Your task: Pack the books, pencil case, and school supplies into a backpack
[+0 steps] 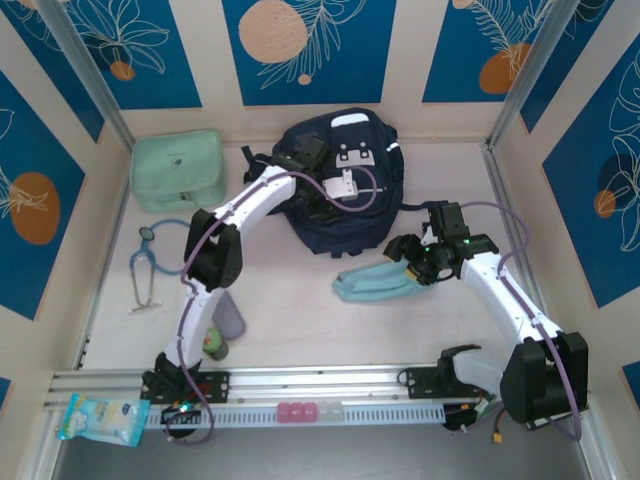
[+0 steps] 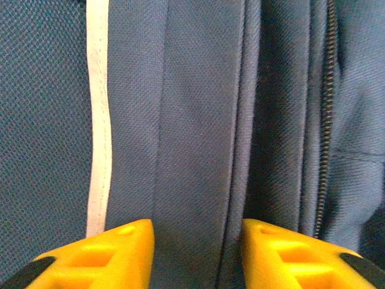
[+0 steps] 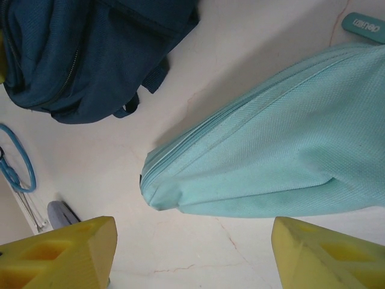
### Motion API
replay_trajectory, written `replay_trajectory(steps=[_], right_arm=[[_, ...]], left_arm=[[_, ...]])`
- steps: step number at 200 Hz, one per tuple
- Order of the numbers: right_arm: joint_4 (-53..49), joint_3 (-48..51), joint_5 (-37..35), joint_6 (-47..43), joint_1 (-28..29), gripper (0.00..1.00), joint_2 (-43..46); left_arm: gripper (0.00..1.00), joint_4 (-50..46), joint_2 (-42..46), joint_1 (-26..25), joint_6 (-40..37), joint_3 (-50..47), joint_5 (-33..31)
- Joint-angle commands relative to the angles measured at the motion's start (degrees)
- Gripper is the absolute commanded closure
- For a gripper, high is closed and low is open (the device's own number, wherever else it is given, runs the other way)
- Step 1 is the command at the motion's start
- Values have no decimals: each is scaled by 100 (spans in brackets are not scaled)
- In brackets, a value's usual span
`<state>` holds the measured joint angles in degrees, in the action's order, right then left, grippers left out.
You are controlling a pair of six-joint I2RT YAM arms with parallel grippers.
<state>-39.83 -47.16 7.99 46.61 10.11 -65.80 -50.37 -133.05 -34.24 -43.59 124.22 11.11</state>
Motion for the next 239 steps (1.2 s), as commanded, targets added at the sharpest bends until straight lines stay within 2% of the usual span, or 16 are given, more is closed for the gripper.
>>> replay_trajectory(steps=[1, 34, 43, 73, 100, 132, 152, 181, 239], right_arm=[[36, -14, 186, 131, -18, 30, 16], [66, -4, 182, 181, -19, 31, 15], [61, -4, 169, 197, -22, 31, 14], [-45, 102, -91, 408, -27, 31, 155], [-289, 211, -396, 796, -126, 30, 371], [-632, 294, -587, 1437, -151, 28, 562], [-575, 557, -559, 1950, -135, 27, 718], [-186, 1025, -429, 2478, -76, 27, 853], [757, 1407, -194, 2699, -36, 27, 305]], left_arm=[[63, 12, -149, 23, -152, 217, -315], [65, 27, -256, 23, -255, 282, -508], [70, 36, -278, 17, -244, 310, -582], [100, -473, -424, 6, 271, 1053, -552], [100, -475, 2, 9, 634, 945, -81], [100, 405, 869, -2, 1454, 207, 422], [100, 904, 1235, -52, 2021, -139, 412], [100, 1319, 1469, -193, 2537, -357, 34], [100, 1425, 1505, -360, 2688, -661, -101]])
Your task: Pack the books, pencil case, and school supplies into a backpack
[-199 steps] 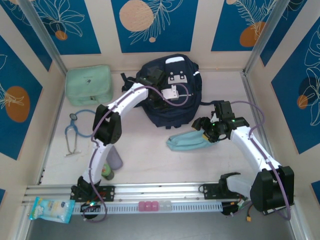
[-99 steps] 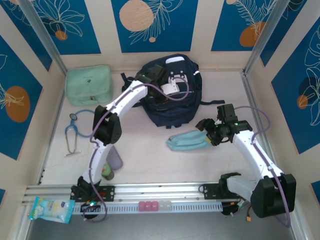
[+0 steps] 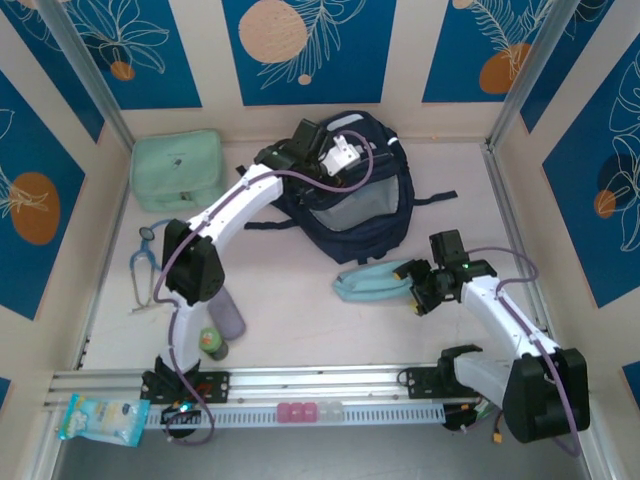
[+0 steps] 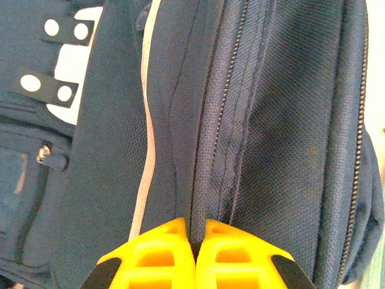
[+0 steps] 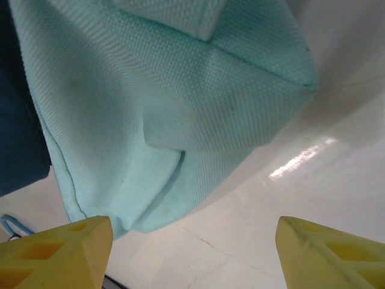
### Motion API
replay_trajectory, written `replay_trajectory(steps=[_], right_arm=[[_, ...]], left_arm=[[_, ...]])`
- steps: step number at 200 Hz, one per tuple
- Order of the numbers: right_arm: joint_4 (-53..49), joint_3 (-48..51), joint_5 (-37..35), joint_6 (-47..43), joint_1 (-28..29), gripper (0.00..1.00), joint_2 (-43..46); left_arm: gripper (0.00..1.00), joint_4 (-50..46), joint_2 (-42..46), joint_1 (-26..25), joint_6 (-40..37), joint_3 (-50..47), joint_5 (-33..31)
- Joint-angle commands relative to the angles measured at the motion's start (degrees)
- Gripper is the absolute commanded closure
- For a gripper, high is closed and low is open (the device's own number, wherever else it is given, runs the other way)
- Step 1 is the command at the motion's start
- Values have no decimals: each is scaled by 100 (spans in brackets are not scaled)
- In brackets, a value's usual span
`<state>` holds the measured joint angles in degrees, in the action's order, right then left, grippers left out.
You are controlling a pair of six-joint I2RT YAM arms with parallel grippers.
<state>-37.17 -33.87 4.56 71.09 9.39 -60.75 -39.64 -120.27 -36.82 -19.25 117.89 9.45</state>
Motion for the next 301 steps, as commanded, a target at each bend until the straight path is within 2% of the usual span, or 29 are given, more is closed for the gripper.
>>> replay_trajectory(steps=[1, 53, 96, 135, 161, 176, 195, 217, 264, 301], right_arm=[[504, 80, 154, 258, 37, 27, -213], [825, 28, -57, 316, 37, 28, -962], [931, 35, -284, 373, 63, 33, -1371], [1243, 39, -377, 371, 110, 49, -1584], [1395, 47, -448, 321, 124, 64, -1665], [1372, 1, -521, 200, 95, 77, -1662], [1240, -85, -689, -31, 81, 91, -1541], [1046, -194, -896, -367, 13, 100, -1276], [1065, -283, -868, -1473, -225, 100, 87], [626, -726, -555, -2173, -479, 100, 885]], left_arm=[[100, 351, 229, -101, 258, -28, 70], [100, 448, 248, -164, 406, -101, 74], [100, 429, 334, -174, 389, -201, 4], [100, 873, 682, -170, 284, -753, 13], [100, 855, 732, -168, 297, -745, -58], [100, 853, 783, -175, 327, -773, -66], [100, 937, 842, -171, 379, -881, -83], [100, 1068, 857, -176, 490, -977, -154], [100, 1155, 770, -146, 762, -880, -264], [100, 1205, 737, -106, 891, -745, -319]])
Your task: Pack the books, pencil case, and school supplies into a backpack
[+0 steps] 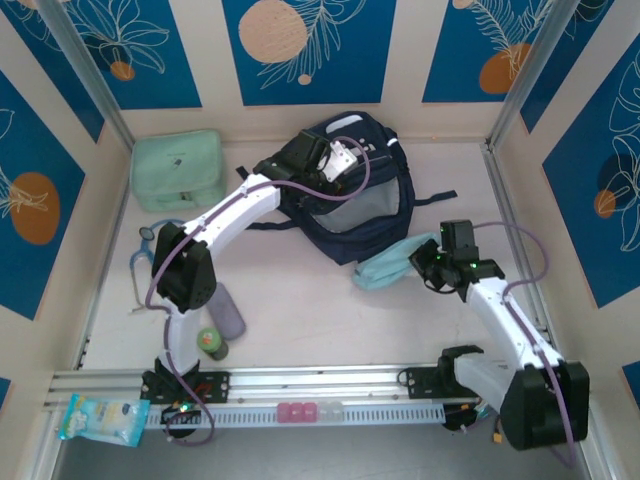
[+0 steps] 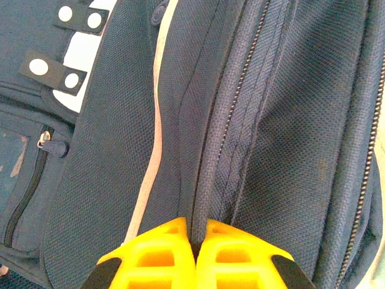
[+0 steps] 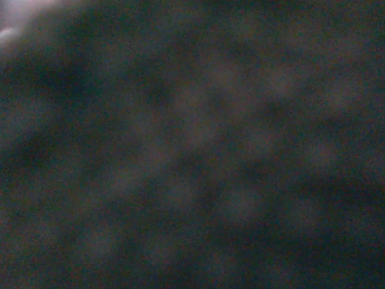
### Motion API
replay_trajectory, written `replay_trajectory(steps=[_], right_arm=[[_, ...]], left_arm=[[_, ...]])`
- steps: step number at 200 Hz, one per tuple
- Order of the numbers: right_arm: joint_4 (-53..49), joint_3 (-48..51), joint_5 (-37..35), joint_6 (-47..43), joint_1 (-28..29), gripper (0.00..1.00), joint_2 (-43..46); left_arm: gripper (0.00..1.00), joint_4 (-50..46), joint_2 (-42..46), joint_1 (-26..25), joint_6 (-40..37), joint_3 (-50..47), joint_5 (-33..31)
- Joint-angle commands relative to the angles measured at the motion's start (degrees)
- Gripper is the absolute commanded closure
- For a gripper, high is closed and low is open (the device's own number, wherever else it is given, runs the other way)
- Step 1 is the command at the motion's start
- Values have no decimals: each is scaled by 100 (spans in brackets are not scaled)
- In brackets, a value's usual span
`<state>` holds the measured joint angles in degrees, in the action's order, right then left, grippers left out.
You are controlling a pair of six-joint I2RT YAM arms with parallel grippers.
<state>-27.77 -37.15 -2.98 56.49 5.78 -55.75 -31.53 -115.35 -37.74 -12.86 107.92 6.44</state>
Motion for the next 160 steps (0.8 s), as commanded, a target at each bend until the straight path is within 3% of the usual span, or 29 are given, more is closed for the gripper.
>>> replay_trajectory(steps=[1, 54, 160], right_arm=[[-324, -407, 205, -724, -124, 100, 400], [118, -672, 1112, -1005, -329, 100, 1066], [2364, -729, 2494, -14, -635, 100, 213]], left_arm=[[100, 398, 248, -15, 255, 258, -23], [100, 547, 231, 7, 355, 322, -16], [100, 764, 900, -75, 425, -279, 853]])
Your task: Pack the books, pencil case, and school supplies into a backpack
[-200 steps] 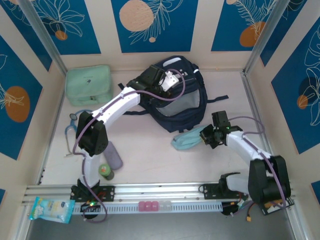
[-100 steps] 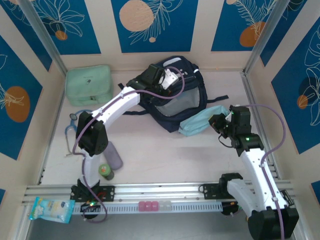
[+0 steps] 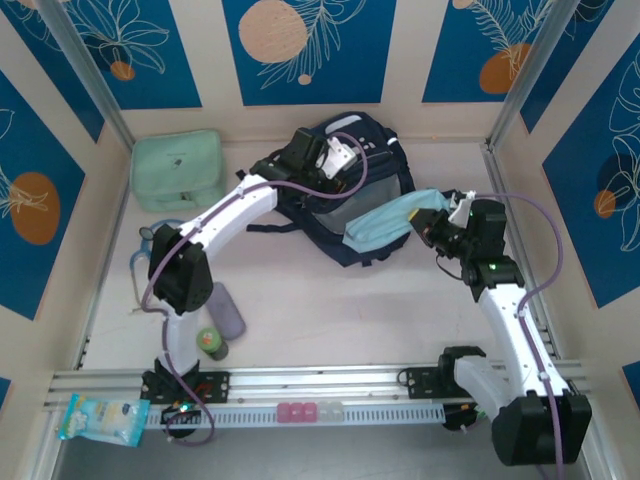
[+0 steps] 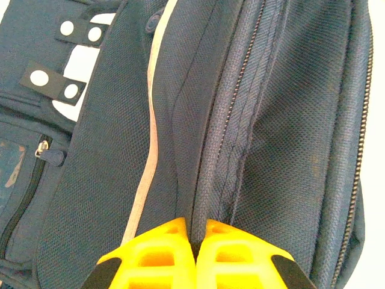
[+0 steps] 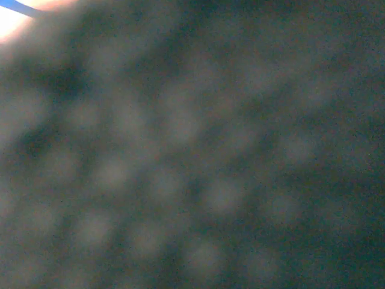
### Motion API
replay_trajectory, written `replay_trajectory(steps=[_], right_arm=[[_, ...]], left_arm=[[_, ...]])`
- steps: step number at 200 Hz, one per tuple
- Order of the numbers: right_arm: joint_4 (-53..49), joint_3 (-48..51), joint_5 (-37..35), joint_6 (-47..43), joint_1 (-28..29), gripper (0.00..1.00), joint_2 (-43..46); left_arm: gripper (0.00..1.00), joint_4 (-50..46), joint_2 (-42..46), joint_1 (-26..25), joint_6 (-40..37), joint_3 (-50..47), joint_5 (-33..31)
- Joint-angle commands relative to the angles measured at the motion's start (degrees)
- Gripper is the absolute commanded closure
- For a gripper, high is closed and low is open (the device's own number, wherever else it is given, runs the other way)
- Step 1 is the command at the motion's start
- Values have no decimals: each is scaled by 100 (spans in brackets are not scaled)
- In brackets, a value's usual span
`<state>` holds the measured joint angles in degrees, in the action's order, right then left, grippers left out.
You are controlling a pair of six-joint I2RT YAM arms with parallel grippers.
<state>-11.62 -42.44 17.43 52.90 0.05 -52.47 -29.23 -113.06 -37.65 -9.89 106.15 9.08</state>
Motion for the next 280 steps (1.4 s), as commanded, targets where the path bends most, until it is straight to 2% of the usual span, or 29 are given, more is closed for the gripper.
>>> replay_trajectory(steps=[1, 55, 101, 125, 181, 233, 280], right_arm=[[762, -206, 458, 353, -60, 100, -123], [1098, -204, 406, 475, -238, 100, -431], [1407, -277, 301, 723, -227, 100, -1303], [1669, -388, 225, 935, -43, 100, -1815], [1586, -1089, -158, 1323, 544, 100, -2980], [1505, -1501, -488, 1582, 884, 100, -3647], [1111, -1697, -1050, 1700, 894, 100, -3920]], left_arm=[[100, 542, 684, -80, 132, -116, 596], [100, 765, 974, -119, 366, -489, 613], [100, 972, 1049, -128, 675, -656, 893], [100, 1023, 992, -128, 790, -575, 1026], [100, 1017, 952, -129, 874, -437, 1101], [100, 1021, 1005, -130, 910, -437, 1093], [100, 1007, 988, -129, 918, -437, 1046]])
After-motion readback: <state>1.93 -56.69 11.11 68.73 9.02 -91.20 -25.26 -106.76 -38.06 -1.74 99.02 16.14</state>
